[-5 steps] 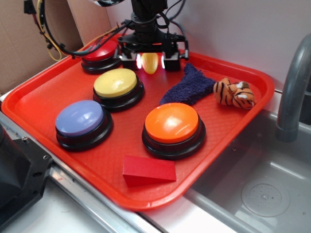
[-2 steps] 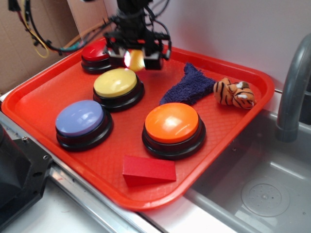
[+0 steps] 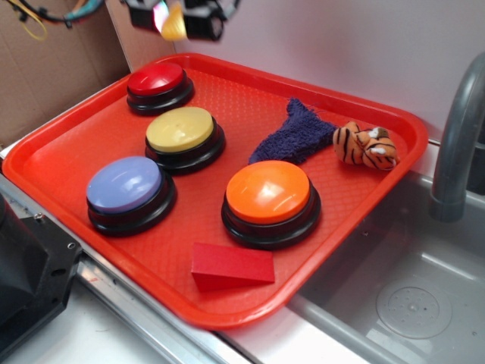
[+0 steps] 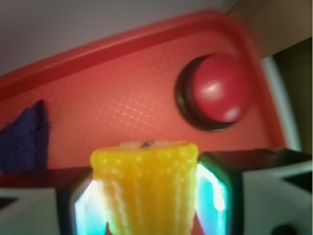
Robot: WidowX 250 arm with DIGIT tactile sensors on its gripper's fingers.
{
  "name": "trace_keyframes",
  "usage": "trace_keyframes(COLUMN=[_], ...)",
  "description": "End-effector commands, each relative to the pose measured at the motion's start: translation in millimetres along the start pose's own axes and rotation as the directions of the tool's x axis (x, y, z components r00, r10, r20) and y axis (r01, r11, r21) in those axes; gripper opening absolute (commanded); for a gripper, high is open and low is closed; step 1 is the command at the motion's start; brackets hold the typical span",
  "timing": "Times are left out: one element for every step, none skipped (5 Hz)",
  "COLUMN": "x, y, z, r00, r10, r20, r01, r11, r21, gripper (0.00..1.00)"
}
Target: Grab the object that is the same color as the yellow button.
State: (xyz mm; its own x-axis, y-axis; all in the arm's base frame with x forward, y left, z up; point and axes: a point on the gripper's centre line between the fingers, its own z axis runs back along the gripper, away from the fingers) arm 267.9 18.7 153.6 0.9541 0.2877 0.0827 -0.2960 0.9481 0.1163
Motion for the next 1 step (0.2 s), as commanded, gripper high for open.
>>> trace_keyframes(x=[-22.9], y=[1.1], z=[72.5], r00=[0.955], r10=[-0.256], r20=[0.151], r01=[0.265], r11=[0.963], r21=[-0.04], gripper=[0.0])
